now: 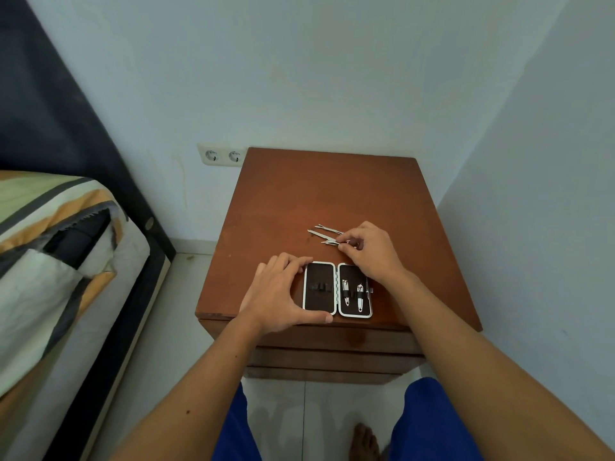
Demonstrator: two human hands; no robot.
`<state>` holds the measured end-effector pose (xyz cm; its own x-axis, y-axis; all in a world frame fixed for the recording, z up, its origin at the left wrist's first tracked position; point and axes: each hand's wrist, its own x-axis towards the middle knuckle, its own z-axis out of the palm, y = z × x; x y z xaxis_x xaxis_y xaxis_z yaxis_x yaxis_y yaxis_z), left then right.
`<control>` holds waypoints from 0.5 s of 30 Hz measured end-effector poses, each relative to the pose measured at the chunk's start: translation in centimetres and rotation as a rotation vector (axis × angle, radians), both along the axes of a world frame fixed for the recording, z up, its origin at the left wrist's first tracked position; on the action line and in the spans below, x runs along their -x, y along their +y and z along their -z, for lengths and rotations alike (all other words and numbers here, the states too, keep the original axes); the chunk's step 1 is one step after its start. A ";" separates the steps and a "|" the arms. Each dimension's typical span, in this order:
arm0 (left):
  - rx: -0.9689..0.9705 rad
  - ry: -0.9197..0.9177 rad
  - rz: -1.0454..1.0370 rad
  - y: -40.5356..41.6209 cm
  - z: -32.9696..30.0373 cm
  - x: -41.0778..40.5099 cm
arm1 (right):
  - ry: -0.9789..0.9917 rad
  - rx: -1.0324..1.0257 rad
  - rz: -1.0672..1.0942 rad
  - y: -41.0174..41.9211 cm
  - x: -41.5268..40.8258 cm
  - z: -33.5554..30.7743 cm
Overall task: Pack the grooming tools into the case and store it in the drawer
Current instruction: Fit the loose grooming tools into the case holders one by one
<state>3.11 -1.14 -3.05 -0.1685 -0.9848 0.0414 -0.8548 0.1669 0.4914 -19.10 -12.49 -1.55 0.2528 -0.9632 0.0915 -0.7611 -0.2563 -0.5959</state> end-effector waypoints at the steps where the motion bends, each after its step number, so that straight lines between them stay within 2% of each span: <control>1: -0.001 0.003 0.001 0.0 0.0 0.0 | 0.005 0.000 0.001 0.0 -0.1 0.1; 6: 0.000 0.012 0.004 -0.1 0.1 0.0 | 0.026 0.017 -0.017 0.3 0.1 -0.6; 12: -0.001 0.016 0.005 0.0 0.1 0.0 | -0.222 -0.163 -0.002 0.9 1.3 -1.6; 15: 0.002 0.014 0.003 0.0 0.1 0.0 | -0.276 -0.274 -0.037 1.0 1.6 -1.7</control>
